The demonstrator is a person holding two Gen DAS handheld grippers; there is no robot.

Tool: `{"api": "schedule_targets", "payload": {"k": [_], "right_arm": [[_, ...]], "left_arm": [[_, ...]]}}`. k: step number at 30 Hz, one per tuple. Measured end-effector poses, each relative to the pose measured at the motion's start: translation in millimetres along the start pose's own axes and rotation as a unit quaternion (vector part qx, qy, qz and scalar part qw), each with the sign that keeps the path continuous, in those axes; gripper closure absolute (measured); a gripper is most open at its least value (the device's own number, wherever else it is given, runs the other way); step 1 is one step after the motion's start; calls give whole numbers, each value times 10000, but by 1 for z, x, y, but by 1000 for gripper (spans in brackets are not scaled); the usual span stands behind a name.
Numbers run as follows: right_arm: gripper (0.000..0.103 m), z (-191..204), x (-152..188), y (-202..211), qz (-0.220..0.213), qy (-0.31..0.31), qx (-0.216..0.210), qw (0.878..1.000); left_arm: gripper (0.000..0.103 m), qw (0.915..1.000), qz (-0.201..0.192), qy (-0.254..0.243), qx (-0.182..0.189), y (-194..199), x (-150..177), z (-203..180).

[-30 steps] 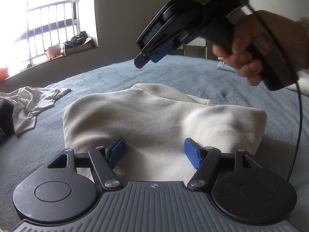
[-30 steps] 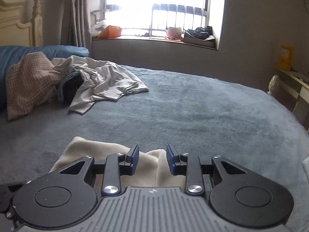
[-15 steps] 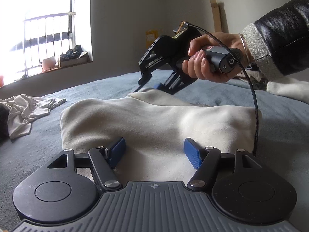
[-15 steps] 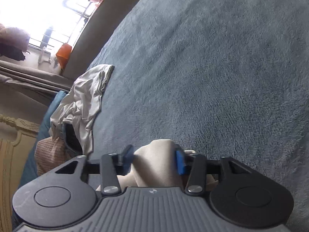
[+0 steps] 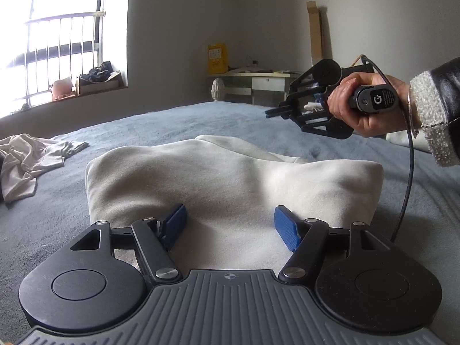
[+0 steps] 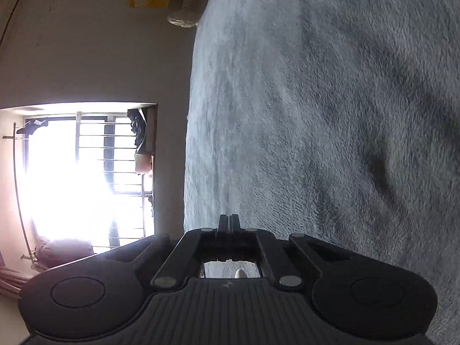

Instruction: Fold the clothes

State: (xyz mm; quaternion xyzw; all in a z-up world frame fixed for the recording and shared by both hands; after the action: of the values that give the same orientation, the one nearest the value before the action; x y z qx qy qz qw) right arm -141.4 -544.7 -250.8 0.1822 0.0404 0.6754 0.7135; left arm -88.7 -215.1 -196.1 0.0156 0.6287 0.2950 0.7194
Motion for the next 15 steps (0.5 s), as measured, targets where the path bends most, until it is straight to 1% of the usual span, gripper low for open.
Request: {"api": "schedule_targets", "payload": {"k": [1,3,4,5,6,7,9,11,13,15], "right_arm": [[101,4,1,1,73,102,26,9999],[95,15,14,-7,353,578,324,9972],[78,20,22,-12,490,844,484,9940],[52,25,30,-17,626,1109,643,9898],[44,29,37,-22,746,1371,802,9845],[39,30,45,-29,841,1628,959,9784],[39,32,58,-41,1015,2067,1250,9650],[38,30,67,-54,1140,2220,1460,9573],[38,26,72,-62,1256,2275,1595,9524],[40,24,79,-66,1400,2298,1629,9492]], "left_arm": [[35,10000,19,39,32,1,-1,2],[35,9998,66,152,111,4,-3,6],[35,9997,78,206,144,7,-4,8],[34,9994,86,279,184,11,-5,11],[34,9992,81,337,206,16,-7,15],[34,9990,70,386,219,21,-9,18],[33,9986,-7,477,212,33,-16,26],[31,9981,-111,581,180,42,-24,35],[30,9979,-215,598,92,43,-33,48],[30,9981,-254,556,-38,36,-41,62]]}}
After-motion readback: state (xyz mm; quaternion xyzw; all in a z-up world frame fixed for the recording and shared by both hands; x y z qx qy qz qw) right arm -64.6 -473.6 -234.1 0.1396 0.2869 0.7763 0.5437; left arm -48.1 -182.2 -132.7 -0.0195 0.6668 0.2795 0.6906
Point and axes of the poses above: each gripper's, at about its wrist camera, not at the fingertips, and y roughly against the way its jaws point, z to its left, x to its underside, the point moved 8 cm from there along -y, roughly the way its jaws point, and after that the axes turned 12 degrees about -y, right-handed, at the moved point
